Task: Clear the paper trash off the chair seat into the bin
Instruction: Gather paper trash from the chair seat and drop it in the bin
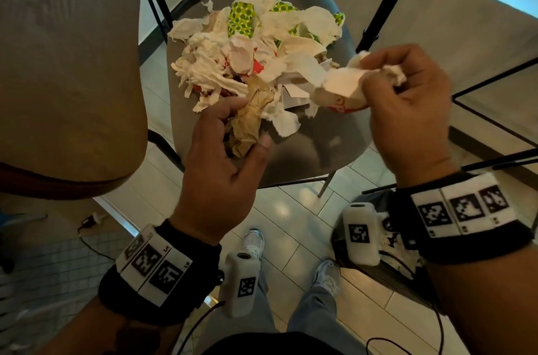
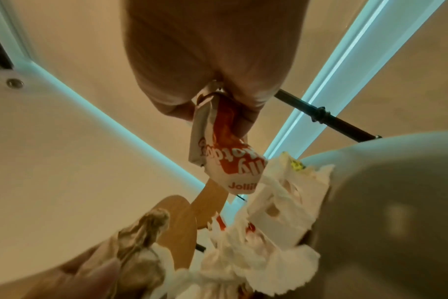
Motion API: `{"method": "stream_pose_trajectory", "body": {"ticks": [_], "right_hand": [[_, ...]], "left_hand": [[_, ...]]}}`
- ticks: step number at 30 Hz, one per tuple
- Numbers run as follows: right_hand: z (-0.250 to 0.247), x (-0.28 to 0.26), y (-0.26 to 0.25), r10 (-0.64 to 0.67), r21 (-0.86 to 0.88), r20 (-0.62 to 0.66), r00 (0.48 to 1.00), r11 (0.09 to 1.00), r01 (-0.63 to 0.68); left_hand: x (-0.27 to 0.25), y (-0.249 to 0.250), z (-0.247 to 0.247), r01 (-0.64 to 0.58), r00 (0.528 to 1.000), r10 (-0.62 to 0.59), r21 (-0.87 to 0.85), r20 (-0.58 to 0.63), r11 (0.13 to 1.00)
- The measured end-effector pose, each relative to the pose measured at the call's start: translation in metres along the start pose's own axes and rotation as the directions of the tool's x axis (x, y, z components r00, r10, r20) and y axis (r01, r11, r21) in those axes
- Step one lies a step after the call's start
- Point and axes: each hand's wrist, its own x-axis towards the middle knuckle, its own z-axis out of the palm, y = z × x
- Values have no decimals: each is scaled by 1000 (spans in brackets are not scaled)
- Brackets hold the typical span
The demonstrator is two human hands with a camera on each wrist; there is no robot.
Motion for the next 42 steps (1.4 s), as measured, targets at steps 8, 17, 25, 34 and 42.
{"method": "stream_pose_trajectory", "body": {"ticks": [8, 17, 25, 34, 42], "right_hand": [[-52, 7, -13, -23, -16, -70, 997, 1000, 22], [-105, -35, 0, 74, -82, -142, 987, 993, -86], [-204, -112, 65, 300, -102, -354, 886, 929, -355], [-295, -233, 219, 576, 26, -559, 596, 731, -682], [-322, -299, 374, 795, 367, -550, 256, 506, -781]], "left_hand": [[4, 27, -4, -68, 997, 65, -120, -28, 990], [-3, 50, 8, -119, 992, 121, -64, 27, 991], [-41, 92, 99, -133, 913, 209, -228, 349, 965], [-133, 27, 332, 48, 529, 59, -99, 846, 994], [-180, -28, 472, 281, 342, -122, 22, 932, 960]]}}
